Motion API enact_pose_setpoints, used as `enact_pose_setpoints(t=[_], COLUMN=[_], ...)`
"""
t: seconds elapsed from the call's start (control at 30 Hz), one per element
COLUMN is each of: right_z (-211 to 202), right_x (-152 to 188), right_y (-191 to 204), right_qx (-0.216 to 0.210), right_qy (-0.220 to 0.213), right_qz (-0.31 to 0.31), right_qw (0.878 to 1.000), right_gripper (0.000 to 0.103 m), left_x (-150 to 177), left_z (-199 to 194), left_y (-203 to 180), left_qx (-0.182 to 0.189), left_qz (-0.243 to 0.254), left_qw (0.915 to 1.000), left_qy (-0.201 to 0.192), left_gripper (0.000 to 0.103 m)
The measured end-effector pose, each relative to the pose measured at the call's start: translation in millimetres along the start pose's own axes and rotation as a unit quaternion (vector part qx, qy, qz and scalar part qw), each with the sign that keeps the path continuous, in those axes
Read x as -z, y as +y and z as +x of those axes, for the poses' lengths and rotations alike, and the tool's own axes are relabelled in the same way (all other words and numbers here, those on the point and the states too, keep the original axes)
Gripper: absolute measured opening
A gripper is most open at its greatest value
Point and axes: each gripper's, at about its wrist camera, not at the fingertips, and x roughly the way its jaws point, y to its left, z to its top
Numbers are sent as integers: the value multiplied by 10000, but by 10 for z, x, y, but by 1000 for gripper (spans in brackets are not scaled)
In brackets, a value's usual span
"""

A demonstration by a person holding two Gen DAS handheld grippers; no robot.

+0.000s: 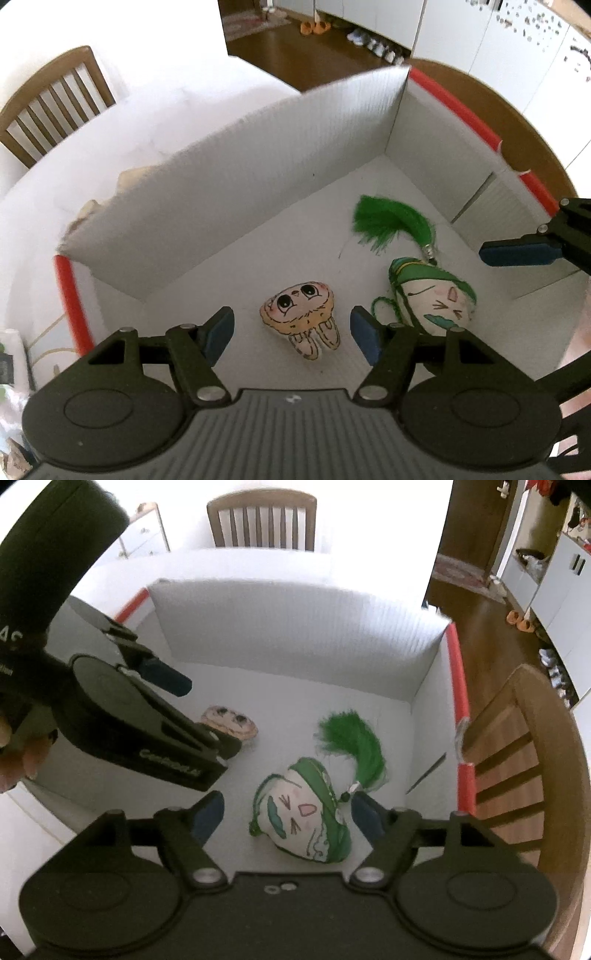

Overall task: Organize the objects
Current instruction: 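Open both tools to release the plush toys in the box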

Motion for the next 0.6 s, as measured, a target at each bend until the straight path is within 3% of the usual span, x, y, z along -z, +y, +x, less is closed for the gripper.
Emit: enact_pose_setpoints(t=[0.6], right_z=[-788], right_x=[57], right_y=[392], right_qx=[-71], right_qy=[-811], right_qz=[255], right_qw=[9964], right_gripper=[82], left_x=[503], left_z=[-1141], left_y=[158], left_qx=[313], left_qz=[-93], left_qw=[9926], left_qy=[-1173], left_gripper=[69])
